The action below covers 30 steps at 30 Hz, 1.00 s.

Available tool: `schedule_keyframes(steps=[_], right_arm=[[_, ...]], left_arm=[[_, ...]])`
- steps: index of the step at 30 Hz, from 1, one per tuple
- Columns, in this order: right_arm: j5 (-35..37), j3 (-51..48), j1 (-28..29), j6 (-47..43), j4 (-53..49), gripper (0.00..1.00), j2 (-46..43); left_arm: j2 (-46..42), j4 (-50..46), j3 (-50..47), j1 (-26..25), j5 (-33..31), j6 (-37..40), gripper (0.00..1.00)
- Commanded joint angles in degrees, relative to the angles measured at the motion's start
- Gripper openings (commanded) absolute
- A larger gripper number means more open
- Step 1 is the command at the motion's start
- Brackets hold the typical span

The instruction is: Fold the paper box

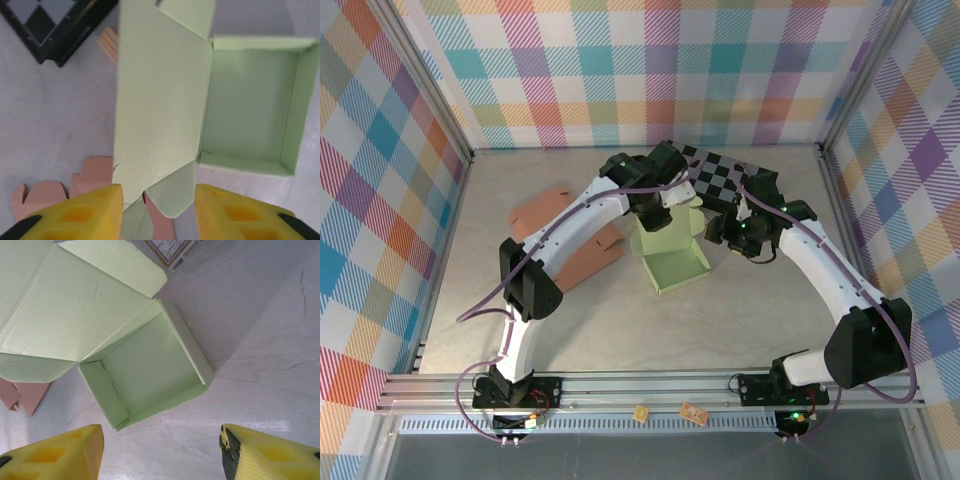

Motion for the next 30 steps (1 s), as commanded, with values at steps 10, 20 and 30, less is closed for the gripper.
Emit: schedule_keyframes(steps=[10,20,30], right_arm=[[-1.2,18.0,-0.3,-25.6,-0.2,0.71,18.9],[-5.8,23.2,-2.2,-35.6,-0.6,0.67,26.6],[-12.3,27.0,-3.3,-41.6,-2.4,0.61,30.7]], left_arm=[[-15.5,9.8,-29.0,7.6,13.1,-36.2,0.54],[-13.4,17.0,-34.7,10.5,17.8,-36.7,0.5],[-9.8,16.3,-32.9,10.5,19.1,-34.2,0.39]])
